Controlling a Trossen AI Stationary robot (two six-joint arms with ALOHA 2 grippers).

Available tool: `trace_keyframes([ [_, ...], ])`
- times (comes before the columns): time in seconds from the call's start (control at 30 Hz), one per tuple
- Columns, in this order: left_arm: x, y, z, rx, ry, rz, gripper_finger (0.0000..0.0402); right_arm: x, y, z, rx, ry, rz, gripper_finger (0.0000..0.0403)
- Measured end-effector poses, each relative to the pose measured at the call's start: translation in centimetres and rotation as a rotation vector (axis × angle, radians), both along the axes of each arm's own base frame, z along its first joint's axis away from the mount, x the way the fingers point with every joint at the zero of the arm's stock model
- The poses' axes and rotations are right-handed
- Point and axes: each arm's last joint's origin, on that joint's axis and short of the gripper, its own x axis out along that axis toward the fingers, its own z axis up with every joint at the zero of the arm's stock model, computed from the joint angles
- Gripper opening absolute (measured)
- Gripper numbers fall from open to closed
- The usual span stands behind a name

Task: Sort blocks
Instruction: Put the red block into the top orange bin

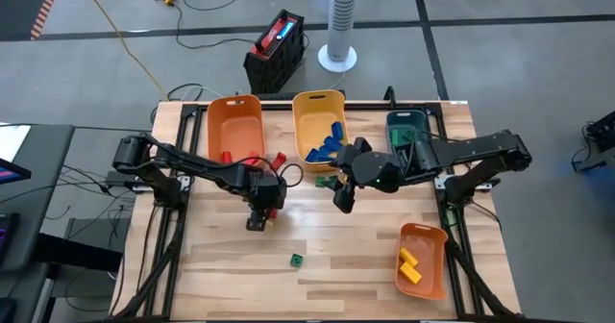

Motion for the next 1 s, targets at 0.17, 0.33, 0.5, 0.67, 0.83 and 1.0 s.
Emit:
trace_keyframes([
  [0.17, 0.1, 0.0, -0.3, 0.002, -0.029, -0.01, 0.0235, 0.1, -0.3, 0.0, 0.0, 0.0, -0.011, 0.0274],
  [0.33, 0.2, -0.2, -0.7, 0.003, -0.028, -0.041, 0.0225, 0.1, -0.3, 0.0, 0.0, 0.0, -0.011, 0.0274],
  [0.5, 0.3, -0.8, -1.2, 0.002, -0.013, -0.063, 0.0193, 0.0, -0.3, 0.0, -0.001, 0.004, -0.011, 0.0274],
  [0.67, 0.3, -1.4, -1.7, 0.044, 0.012, -0.066, 0.0171, 0.0, -0.4, -0.1, -0.002, 0.007, -0.011, 0.0274],
  [0.83, 0.3, -1.7, -2.0, 0.053, 0.036, -0.074, 0.0129, 0.0, -0.6, -0.1, -0.004, 0.009, -0.015, 0.0274],
  [1.0, 0.5, -1.7, -1.0, 0.042, 0.039, -0.037, 0.0128, 0.1, -0.8, -0.1, -0.015, 0.016, -0.015, 0.0274],
])
